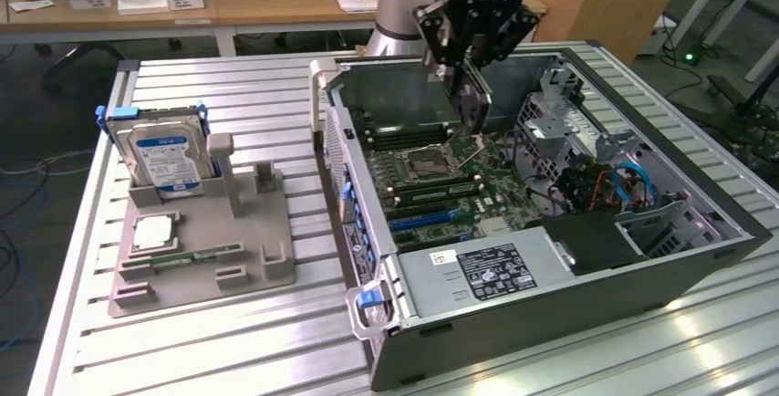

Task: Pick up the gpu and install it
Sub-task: 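Pick up the gpu and move the gpu toward the slot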

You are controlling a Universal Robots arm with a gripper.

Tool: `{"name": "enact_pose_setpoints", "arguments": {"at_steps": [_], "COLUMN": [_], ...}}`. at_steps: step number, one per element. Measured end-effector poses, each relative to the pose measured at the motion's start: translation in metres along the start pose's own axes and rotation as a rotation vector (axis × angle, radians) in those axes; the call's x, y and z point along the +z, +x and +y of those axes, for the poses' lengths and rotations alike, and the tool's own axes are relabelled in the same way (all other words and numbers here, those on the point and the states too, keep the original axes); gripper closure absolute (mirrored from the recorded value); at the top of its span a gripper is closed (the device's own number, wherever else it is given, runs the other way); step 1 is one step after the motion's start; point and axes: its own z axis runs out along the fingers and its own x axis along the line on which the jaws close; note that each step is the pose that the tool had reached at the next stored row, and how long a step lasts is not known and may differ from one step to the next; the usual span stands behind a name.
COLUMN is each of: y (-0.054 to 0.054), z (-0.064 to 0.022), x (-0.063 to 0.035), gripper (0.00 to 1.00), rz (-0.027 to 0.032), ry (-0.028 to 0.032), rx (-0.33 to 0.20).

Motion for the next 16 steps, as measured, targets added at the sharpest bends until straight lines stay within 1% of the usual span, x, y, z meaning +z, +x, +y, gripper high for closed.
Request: {"name": "enact_pose_setpoints", "arguments": {"at_steps": [16], "y": [-0.066], "z": [0.0026], "x": [0.0013], "gripper": [0.72], "rz": [0.0], "ry": [-0.0001], "rx": [0.0]}}
